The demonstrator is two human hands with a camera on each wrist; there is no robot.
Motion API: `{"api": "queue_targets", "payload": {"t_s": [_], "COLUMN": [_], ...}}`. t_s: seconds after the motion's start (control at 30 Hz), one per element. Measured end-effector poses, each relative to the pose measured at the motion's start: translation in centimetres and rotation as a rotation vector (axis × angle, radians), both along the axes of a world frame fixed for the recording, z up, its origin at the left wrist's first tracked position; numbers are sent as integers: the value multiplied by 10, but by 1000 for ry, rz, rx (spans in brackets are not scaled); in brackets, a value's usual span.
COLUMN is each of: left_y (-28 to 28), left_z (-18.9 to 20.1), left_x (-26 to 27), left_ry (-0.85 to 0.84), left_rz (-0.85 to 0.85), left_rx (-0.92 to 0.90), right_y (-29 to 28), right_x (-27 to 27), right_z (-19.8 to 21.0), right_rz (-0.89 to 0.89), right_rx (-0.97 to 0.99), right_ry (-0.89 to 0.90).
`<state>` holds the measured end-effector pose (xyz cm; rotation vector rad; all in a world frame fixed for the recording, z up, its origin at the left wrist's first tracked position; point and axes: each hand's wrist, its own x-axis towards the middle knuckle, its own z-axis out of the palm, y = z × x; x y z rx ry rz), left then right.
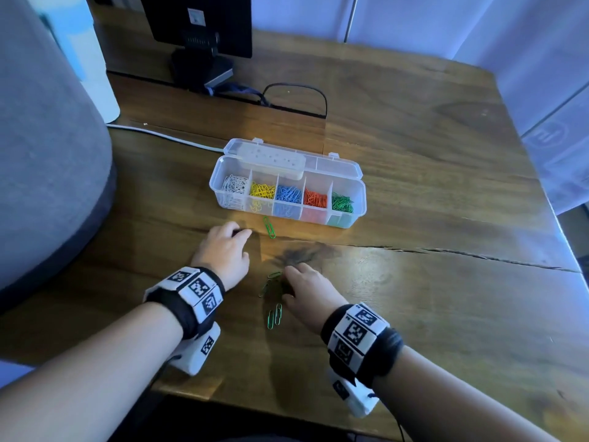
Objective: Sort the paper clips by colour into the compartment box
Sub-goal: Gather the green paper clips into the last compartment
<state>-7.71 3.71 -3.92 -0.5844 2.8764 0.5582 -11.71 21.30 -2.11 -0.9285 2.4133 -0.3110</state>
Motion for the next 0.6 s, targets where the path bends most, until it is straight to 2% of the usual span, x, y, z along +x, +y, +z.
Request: {"api": "queue_targets", "payload": {"t_s": [0.07,0.17,0.27,0.37,0.47,0.6], "left_y": [5,13,23,29,23,15], "left_z": [0,0,-1,-1,0,-2], "left_x": [-3,-2,6,14,4,-16], "left_ry": [1,-8,-11,31,114,-22], "left_rz": [-40,-119,-230,-269,-194,-180], "left_rx": [-1,-3,12,72,71,-14], "right_y": [-5,-5,2,10,16,22], "right_x": [-3,-17,-33,-40,-36,-19], "right_z": [1,1,5,3,-2,3], "right_rz": [-24,-166,-238,-187,-128,13], "right_rx": [-37,-166,-136,-81,-39,13], "right_ry": [-10,30,8,-16,-15,-47]}}
